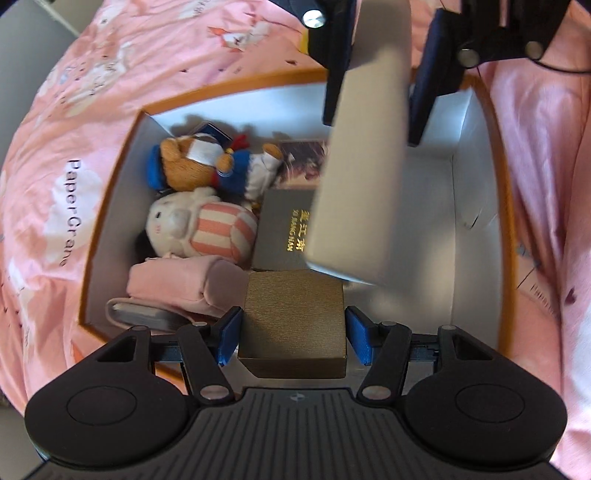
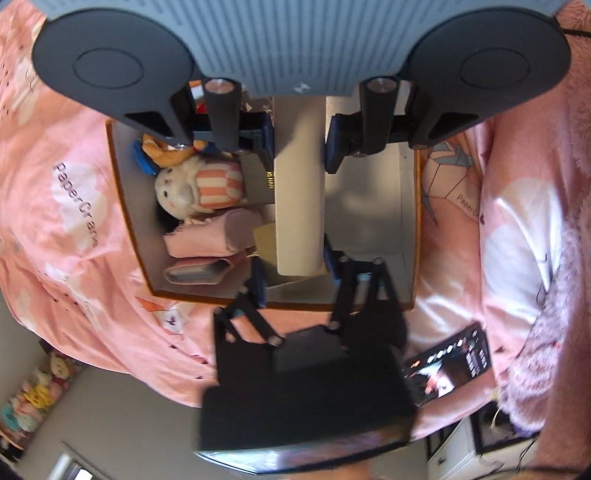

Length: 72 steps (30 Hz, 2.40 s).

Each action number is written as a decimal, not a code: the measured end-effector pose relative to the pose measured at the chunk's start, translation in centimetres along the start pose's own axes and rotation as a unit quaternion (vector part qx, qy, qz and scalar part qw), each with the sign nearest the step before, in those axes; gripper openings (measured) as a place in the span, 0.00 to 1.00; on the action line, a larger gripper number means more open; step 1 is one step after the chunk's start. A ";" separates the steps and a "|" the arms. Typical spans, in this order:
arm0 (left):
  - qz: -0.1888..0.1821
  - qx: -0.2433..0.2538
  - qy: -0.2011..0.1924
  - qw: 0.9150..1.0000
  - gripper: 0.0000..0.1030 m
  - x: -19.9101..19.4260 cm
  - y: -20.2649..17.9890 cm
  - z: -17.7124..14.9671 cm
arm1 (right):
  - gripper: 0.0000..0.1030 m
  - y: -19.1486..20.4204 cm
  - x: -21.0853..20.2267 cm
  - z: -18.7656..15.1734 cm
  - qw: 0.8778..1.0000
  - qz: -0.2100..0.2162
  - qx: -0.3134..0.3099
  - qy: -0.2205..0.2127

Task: Organize objects
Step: 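Carry the tan cube and cream roll over the box with both grippers, then lower the tan cube into the box and open the left gripper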

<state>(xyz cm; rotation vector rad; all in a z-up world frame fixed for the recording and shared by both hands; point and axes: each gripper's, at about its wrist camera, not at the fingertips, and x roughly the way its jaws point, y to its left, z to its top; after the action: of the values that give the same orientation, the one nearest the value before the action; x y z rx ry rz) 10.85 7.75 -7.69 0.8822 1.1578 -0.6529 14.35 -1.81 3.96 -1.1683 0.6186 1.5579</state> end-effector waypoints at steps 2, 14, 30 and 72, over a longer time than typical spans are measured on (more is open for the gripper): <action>-0.002 0.016 0.002 1.000 0.67 0.7 0.1 -0.3 | 0.28 0.3 0.6 0.1 1.000 0.010 -0.010 0.006; -0.005 0.048 -0.012 0.999 0.67 2.7 0.3 -1.5 | 0.28 0.2 5.0 1.0 0.995 0.081 -0.038 0.035; -0.001 0.024 -0.035 0.999 0.77 1.5 0.6 -2.1 | 0.28 -0.6 7.8 0.2 0.990 0.130 0.019 0.045; -0.100 -0.131 -0.092 0.982 0.43 -1.2 0.8 0.4 | 0.29 -1.1 11.8 -0.4 0.978 0.189 0.026 0.079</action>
<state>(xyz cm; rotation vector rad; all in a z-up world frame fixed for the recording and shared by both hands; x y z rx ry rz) 11.32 7.83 -6.35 0.4747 1.1417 -0.7110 15.82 3.24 -6.70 -1.1894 1.0288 1.7619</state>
